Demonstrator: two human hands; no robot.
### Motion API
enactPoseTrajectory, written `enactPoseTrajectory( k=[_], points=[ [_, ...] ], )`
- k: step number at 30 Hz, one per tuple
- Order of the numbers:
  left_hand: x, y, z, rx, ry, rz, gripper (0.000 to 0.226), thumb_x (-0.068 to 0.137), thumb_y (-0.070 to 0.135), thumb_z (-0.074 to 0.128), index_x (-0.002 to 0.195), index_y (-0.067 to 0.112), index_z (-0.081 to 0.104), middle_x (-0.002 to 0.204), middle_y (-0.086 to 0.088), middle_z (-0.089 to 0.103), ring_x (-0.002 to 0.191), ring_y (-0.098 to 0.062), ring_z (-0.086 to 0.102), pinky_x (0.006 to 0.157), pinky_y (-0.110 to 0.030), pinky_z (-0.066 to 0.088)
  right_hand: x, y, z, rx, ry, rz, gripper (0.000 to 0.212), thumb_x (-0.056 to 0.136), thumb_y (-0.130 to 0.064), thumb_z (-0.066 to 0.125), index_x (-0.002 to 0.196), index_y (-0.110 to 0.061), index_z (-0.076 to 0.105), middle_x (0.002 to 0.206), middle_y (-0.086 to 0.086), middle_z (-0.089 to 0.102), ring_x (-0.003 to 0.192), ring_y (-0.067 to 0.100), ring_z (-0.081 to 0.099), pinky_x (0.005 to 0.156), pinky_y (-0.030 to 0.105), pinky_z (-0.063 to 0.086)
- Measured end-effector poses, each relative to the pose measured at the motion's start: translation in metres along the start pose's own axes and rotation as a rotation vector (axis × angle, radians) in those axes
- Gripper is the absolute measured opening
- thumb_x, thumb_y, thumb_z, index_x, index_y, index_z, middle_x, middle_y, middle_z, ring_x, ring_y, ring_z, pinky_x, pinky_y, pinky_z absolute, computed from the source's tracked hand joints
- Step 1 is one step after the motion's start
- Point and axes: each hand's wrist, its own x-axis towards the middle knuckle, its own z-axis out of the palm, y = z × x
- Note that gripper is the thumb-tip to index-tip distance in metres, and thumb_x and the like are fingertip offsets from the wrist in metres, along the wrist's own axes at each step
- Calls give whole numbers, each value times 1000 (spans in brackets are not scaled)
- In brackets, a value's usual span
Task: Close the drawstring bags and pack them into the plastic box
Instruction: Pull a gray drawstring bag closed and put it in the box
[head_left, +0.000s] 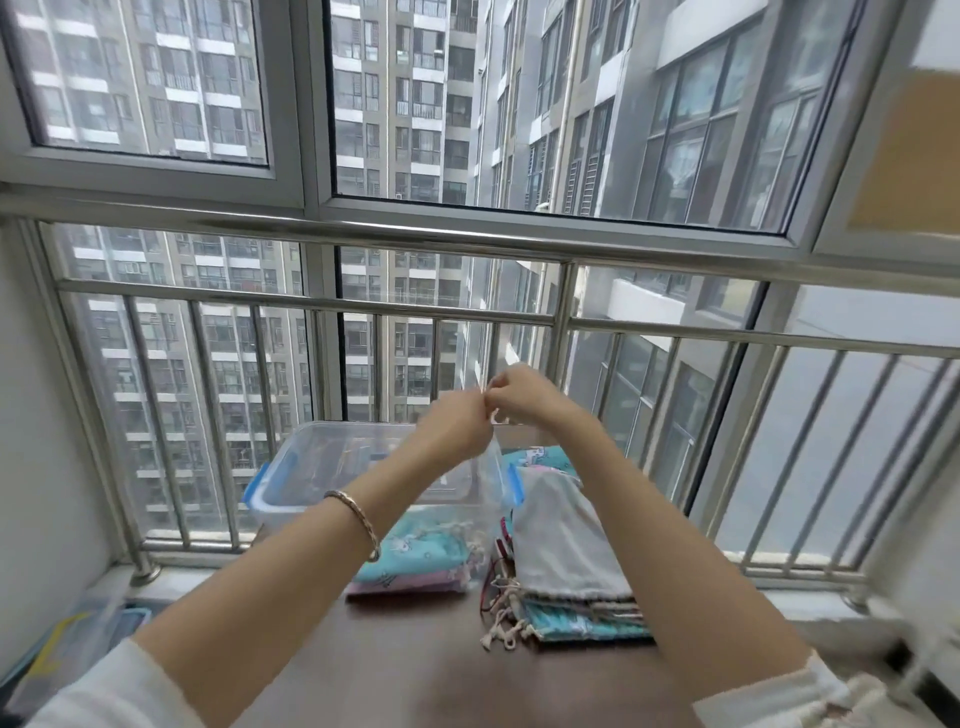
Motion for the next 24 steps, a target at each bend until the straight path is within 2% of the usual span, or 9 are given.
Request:
enactPoseTrajectory(
  k=[3, 7, 9, 12, 16, 19, 21, 23, 24],
  points=[
    [-22, 52, 13, 42, -60, 138, 26, 88, 6, 47, 107, 9, 63, 99, -10, 66, 92, -30, 64, 71, -34, 50, -36, 38, -28, -72, -11, 74, 18, 83, -2, 52, 81, 4, 68, 81, 22, 71, 65, 22, 63, 60, 29, 51],
    [-44, 86, 57, 168, -472, 227, 30, 89, 5, 53, 118, 4, 60, 100, -12, 67, 83, -27, 66, 59, -29, 52, -80, 102, -17, -187, -325, 264, 17, 90, 0, 50, 99, 4, 64, 86, 16, 69, 80, 30, 70, 75, 37, 60],
    [-58, 92, 82, 339, -567, 241, 32, 92, 9, 56, 122, 0, 58, 111, -14, 64, 99, -29, 63, 76, -34, 52, -98, 132, -1, -314, -432, 352, 27, 87, -4, 56, 114, -1, 58, 88, 12, 63, 85, 30, 69, 76, 38, 59],
    [-74, 87, 114, 477, -520, 270, 32, 93, 3, 51, 125, -1, 56, 130, -16, 57, 120, -33, 54, 92, -39, 46, -115, 163, 28, -534, -454, 398, 39, 80, -13, 68, 116, -6, 57, 107, 9, 60, 96, 27, 63, 84, 39, 55],
    [-75, 81, 130, 542, -432, 253, 36, 93, 3, 53, 128, 3, 54, 135, -12, 54, 125, -32, 51, 96, -39, 44, -119, 178, 41, -557, -401, 365, 35, 82, -2, 55, 116, -9, 52, 123, 13, 55, 110, 30, 57, 84, 36, 48],
    [-71, 81, 128, 534, -416, 267, 32, 91, 1, 53, 124, 2, 57, 129, -13, 58, 118, -33, 56, 88, -38, 47, -116, 179, 37, -592, -383, 386, 39, 85, -2, 43, 122, -9, 51, 126, 14, 54, 110, 29, 56, 85, 37, 46],
    [-67, 80, 125, 468, -386, 261, 27, 91, -2, 51, 117, 0, 59, 119, -14, 62, 108, -33, 61, 81, -37, 49, -111, 175, 33, -557, -313, 404, 41, 85, 0, 42, 124, -6, 52, 118, 13, 58, 98, 27, 57, 76, 34, 46],
    [-63, 80, 121, 306, -313, 240, 24, 92, 0, 51, 115, -2, 57, 109, -14, 65, 95, -30, 65, 76, -36, 54, -105, 168, 25, -487, -146, 417, 38, 86, 1, 44, 123, -4, 51, 109, 12, 59, 89, 25, 58, 67, 33, 46],
    [-61, 80, 120, 181, -270, 211, 24, 93, 2, 50, 116, -2, 53, 102, -12, 65, 86, -26, 65, 71, -33, 56, -102, 162, 20, -436, -27, 411, 35, 87, 0, 43, 121, -5, 52, 109, 12, 60, 90, 25, 58, 69, 34, 48]
  ],
)
